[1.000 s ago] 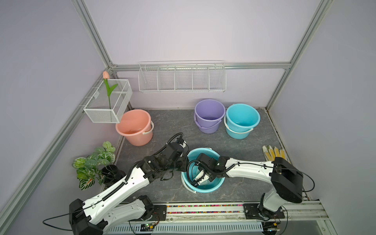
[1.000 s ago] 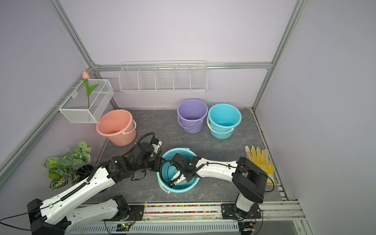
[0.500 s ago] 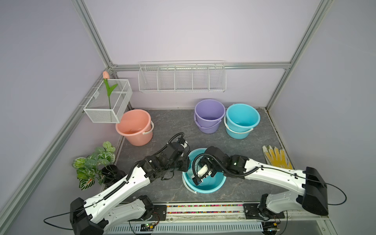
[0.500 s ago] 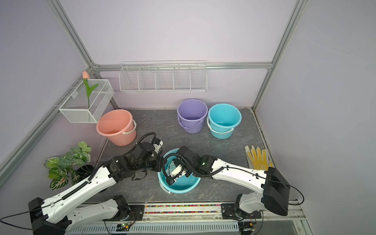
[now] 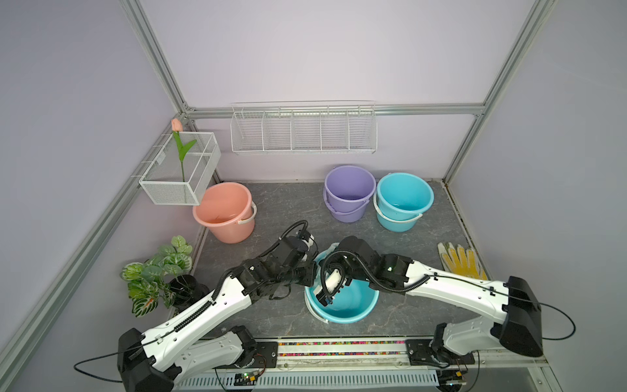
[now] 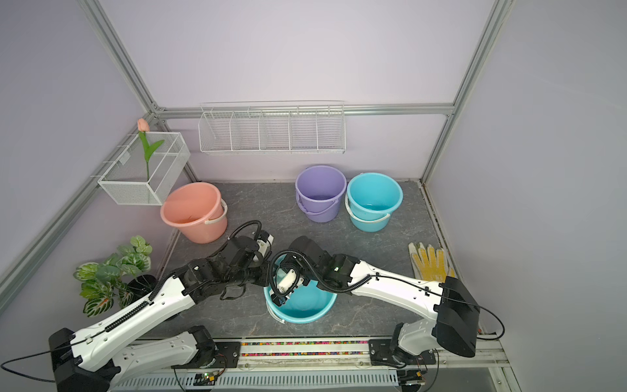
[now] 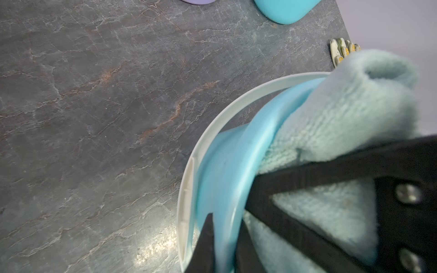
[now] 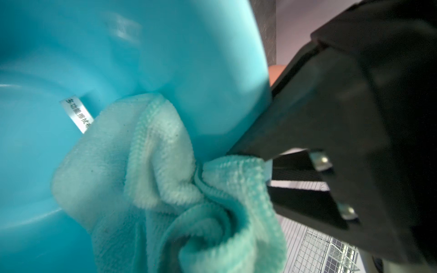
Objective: Wipe the inside of the bucket with a cloth
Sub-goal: Wipe the dirt from the inside of the bucket.
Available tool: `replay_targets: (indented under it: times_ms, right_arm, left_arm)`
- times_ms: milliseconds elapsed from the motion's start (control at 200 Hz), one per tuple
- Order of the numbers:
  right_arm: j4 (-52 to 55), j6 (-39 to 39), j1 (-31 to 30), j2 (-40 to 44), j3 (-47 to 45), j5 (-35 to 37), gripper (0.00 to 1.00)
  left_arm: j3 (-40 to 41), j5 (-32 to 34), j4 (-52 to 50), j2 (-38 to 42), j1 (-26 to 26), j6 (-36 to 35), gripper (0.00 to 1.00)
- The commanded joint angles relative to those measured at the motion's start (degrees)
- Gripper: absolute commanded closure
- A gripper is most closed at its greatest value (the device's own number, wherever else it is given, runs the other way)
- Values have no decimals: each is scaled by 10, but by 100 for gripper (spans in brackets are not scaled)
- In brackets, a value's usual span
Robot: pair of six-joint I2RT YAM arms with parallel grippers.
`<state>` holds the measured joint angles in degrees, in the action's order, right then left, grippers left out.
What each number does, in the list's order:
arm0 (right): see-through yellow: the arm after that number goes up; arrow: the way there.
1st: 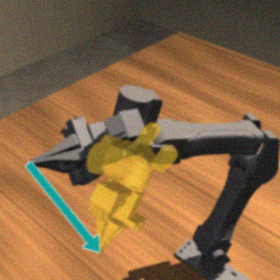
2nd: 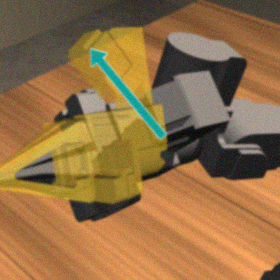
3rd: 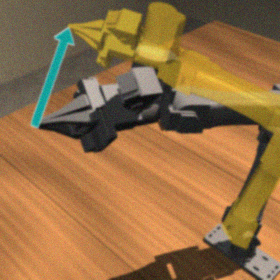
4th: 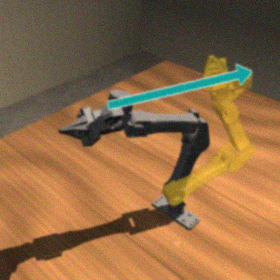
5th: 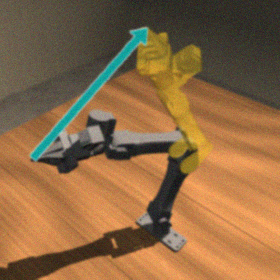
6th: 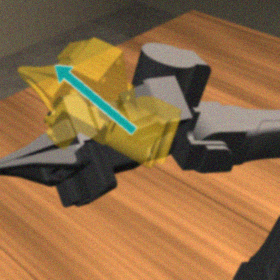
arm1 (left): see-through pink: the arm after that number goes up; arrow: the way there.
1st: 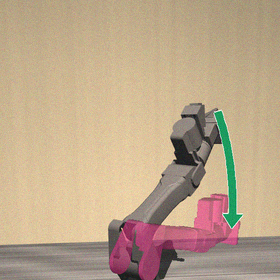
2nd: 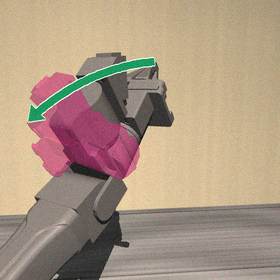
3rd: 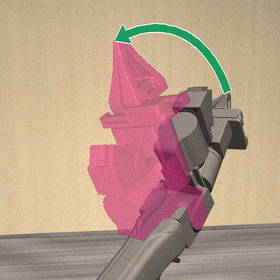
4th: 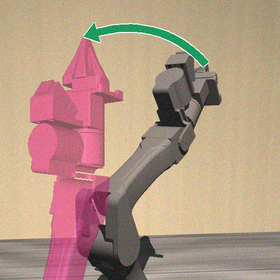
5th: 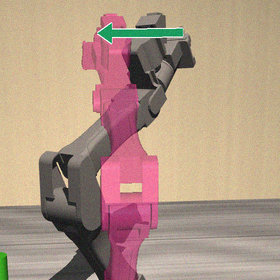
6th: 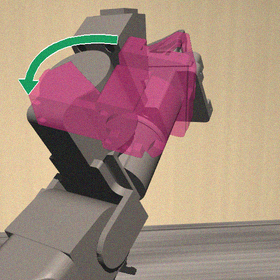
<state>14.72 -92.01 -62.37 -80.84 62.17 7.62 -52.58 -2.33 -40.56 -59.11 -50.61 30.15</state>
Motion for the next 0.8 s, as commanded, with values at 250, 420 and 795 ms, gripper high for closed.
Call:
replay_targets:
  times_ms: [250,420,795]
  right_arm:
    - [159,44,25,62,9,150,93]
    - [284,117,19,110,6,158,93]
    - [471,283,-20,166,22,-56,93]
  left_arm:
    - [-9,-2,-1,16,-4,-14,100]
    - [-8,18,-5,23,-4,-6,100]
    - [-13,30,-2,19,-4,4,100]
